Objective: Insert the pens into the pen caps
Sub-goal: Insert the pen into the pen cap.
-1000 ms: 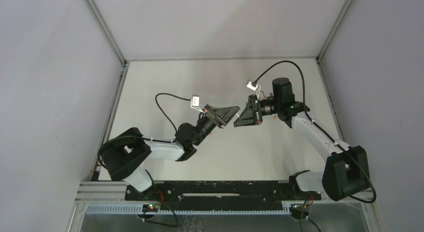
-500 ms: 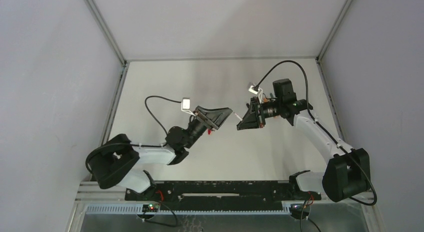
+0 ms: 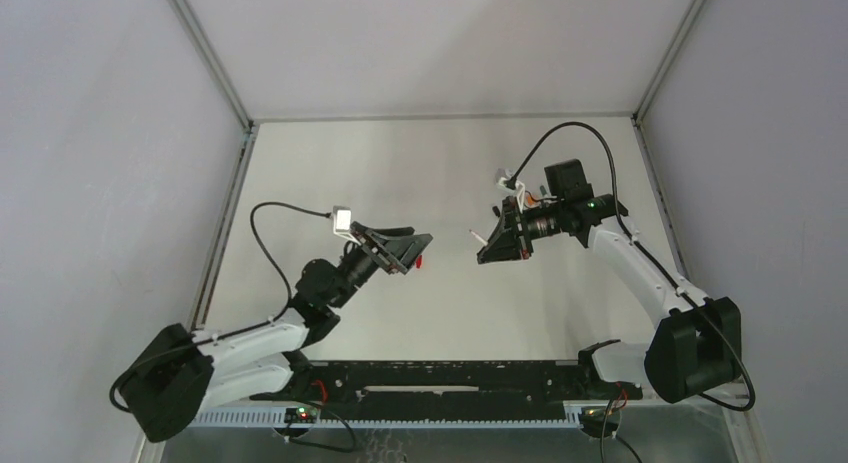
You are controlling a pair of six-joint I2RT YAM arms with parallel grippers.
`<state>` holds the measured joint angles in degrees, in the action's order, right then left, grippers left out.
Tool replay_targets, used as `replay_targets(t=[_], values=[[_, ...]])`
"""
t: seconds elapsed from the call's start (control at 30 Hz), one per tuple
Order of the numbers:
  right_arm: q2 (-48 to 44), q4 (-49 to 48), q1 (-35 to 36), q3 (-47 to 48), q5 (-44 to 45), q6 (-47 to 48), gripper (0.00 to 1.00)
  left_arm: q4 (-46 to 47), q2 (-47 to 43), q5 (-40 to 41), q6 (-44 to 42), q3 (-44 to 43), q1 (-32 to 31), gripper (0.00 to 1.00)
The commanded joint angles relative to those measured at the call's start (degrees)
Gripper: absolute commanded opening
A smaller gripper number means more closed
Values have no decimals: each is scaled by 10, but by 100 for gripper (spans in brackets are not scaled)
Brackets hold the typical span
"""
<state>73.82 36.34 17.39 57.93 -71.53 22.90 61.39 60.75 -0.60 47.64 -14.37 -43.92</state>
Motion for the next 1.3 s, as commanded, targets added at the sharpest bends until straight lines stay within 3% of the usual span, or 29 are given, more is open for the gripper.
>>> replay_targets(t=[0.0, 0.1, 0.23, 0.43, 0.57, 0.9, 1.27], values=[[1, 13, -1, 21, 10, 23, 0, -245, -52, 62, -44, -16, 5, 100], [1, 13, -1, 22, 13, 23, 0, -359, -55, 85, -64, -46, 13, 98], [3, 10, -1, 22, 19, 19, 0, -495, -12, 107, -81, -117, 15, 87], [3, 9, -1, 21, 24, 16, 0, -671, 147, 113, -109, -264, 14, 58], [4, 10, -1, 21, 27, 17, 0, -746, 244, 128, -133, -348, 9, 49], [11, 8, 9, 22, 31, 17, 0, -825, 350, 159, -170, -465, 6, 40], [11, 8, 9, 22, 29, 17, 0, -847, 410, 137, -188, -512, 2, 39]])
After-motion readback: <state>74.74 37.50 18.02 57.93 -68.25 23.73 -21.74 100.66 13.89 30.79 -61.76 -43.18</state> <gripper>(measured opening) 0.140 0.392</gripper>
